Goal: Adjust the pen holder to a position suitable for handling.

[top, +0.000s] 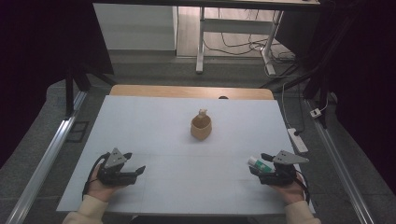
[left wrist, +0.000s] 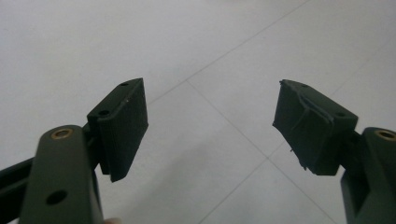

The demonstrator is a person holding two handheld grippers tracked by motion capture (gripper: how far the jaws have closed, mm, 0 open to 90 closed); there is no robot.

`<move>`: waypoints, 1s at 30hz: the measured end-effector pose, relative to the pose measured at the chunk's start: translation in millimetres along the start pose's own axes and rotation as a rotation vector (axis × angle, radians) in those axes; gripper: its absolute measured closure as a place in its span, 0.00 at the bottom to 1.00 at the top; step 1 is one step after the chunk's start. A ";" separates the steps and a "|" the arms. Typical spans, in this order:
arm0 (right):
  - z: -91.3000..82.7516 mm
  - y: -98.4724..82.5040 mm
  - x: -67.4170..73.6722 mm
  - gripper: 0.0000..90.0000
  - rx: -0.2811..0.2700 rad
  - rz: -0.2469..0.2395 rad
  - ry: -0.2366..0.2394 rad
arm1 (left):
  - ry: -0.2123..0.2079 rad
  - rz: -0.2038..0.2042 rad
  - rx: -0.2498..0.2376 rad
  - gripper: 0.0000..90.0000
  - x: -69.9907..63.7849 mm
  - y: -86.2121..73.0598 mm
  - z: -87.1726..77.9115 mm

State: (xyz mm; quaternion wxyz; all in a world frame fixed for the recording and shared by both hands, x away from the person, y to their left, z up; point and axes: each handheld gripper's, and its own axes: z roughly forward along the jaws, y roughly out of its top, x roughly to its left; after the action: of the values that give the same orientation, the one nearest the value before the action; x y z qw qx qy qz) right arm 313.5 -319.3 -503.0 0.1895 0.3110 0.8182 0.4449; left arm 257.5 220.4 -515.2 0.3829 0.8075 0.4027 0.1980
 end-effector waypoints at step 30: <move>-1.4 1.3 -0.8 0.28 -0.023 0.024 0.004 | -0.055 -0.007 -0.030 0.44 3.7 84.9 67.2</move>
State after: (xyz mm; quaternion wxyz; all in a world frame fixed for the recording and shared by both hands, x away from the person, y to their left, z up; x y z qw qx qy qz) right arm 313.7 -320.2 -501.1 0.1861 0.3176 0.8096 0.4572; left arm 344.2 160.0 -491.4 0.4066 0.8055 0.3917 0.1802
